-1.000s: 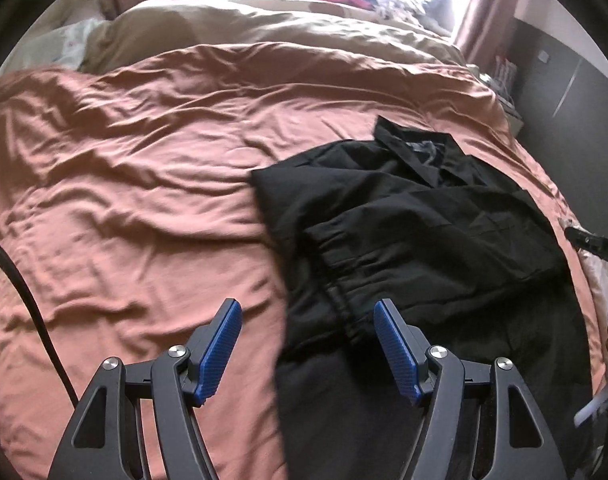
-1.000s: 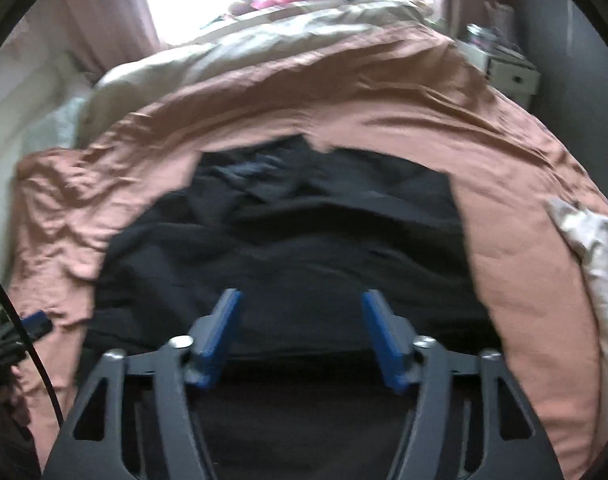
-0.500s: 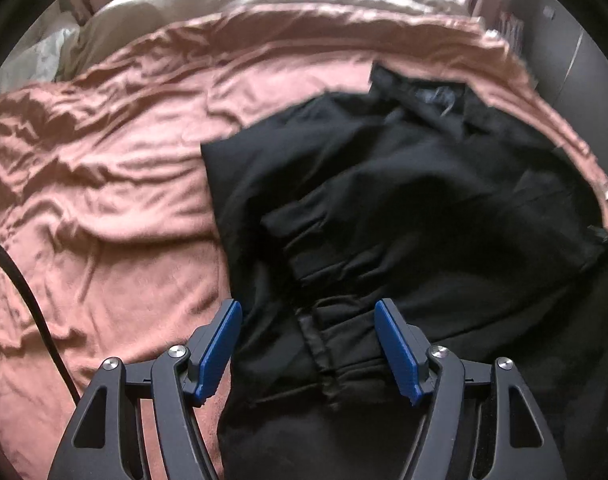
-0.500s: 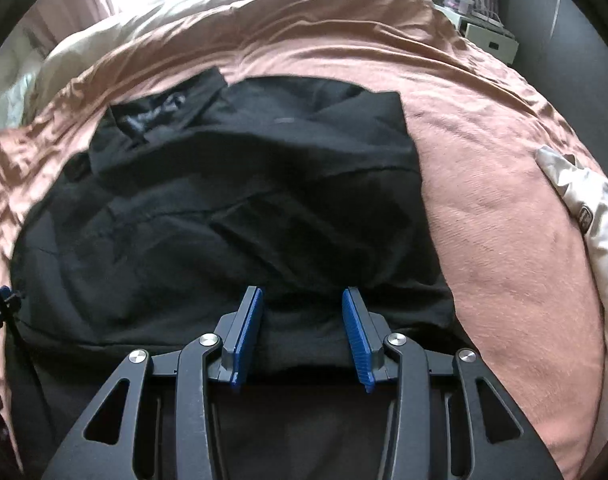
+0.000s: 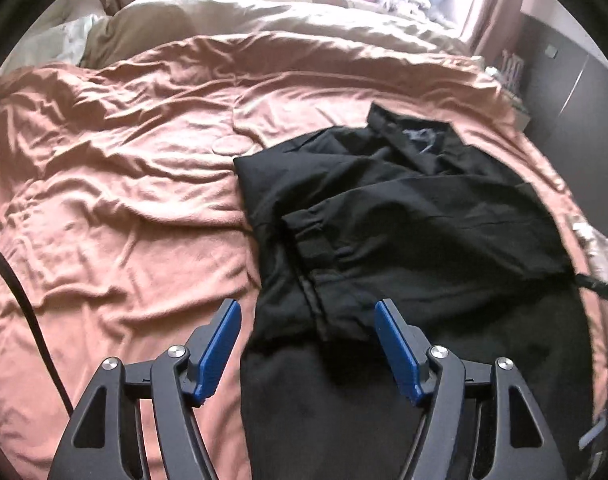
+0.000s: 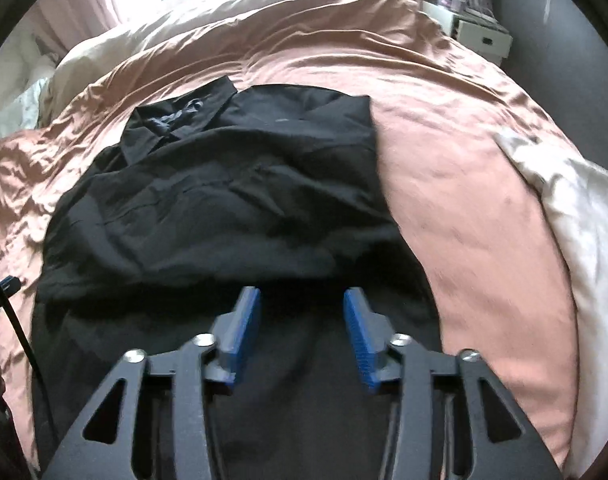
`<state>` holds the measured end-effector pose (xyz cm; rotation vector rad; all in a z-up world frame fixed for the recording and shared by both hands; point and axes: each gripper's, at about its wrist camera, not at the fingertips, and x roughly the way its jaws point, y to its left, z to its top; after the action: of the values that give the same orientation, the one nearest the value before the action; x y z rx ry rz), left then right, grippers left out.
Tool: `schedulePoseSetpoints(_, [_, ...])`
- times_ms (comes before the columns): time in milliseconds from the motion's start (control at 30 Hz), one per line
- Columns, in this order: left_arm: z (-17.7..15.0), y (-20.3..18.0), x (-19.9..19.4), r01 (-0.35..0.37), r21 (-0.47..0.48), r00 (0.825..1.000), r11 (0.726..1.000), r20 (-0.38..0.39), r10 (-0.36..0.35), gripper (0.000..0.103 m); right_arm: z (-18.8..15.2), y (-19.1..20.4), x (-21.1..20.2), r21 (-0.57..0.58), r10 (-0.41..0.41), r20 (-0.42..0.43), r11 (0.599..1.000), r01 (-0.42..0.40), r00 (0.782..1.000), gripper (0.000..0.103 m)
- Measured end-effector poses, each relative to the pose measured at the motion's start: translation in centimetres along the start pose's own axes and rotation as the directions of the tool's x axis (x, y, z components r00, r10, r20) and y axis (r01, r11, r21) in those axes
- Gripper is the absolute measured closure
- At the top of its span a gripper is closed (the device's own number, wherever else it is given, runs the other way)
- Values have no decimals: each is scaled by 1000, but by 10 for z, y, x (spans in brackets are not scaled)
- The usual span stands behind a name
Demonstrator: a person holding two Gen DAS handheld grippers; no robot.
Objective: Fold large clothes
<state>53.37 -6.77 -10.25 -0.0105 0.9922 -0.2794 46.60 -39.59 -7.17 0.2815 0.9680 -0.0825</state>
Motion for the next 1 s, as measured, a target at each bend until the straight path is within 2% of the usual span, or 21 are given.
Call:
schedulePoseSetpoints(133, [-18, 0, -45, 51, -36, 998, 998, 46, -50, 32, -23, -12, -36, 35, 41, 17, 999, -41, 999, 33])
schedulePoseSetpoints(267, [-34, -2, -82, 60, -43, 995, 997, 84, -57, 32, -45, -20, -78, 29, 69, 64, 997, -71, 996, 33])
schedulePoseSetpoints(333, [-46, -2, -106, 64, -55, 990, 996, 127, -56, 32, -57, -23, -98, 25, 80, 86, 996, -82, 993, 33])
schedulePoseSetpoints(400, [-59, 0, -124, 71, -74, 987, 995, 152, -59, 27, -71, -27, -118, 16, 102, 114, 994, -105, 988, 33])
schedulePoseSetpoints(500, [-80, 3, -149, 73, -103, 982, 992, 184, -53, 25, -95, -35, -142, 1, 110, 136, 994, -112, 985, 33])
schedulePoseSetpoints(767, [-138, 2, -214, 43, -145, 976, 989, 217, -11, 24, -150, -68, -197, 15, 160, 166, 986, -164, 973, 33])
schedulePoseSetpoints(867, [-160, -1, -238, 44, -159, 973, 986, 230, -6, 21, -170, -79, -223, 13, 137, 186, 990, -142, 973, 32])
schedulePoseSetpoints(967, [-181, -6, -259, 30, -151, 968, 988, 250, 9, 17, -190, -88, -244, 32, 152, 207, 986, -162, 966, 19])
schedulePoseSetpoints(1000, [-188, -7, -265, 29, -148, 967, 989, 256, 10, 16, -199, -91, -250, 36, 154, 216, 986, -166, 964, 19])
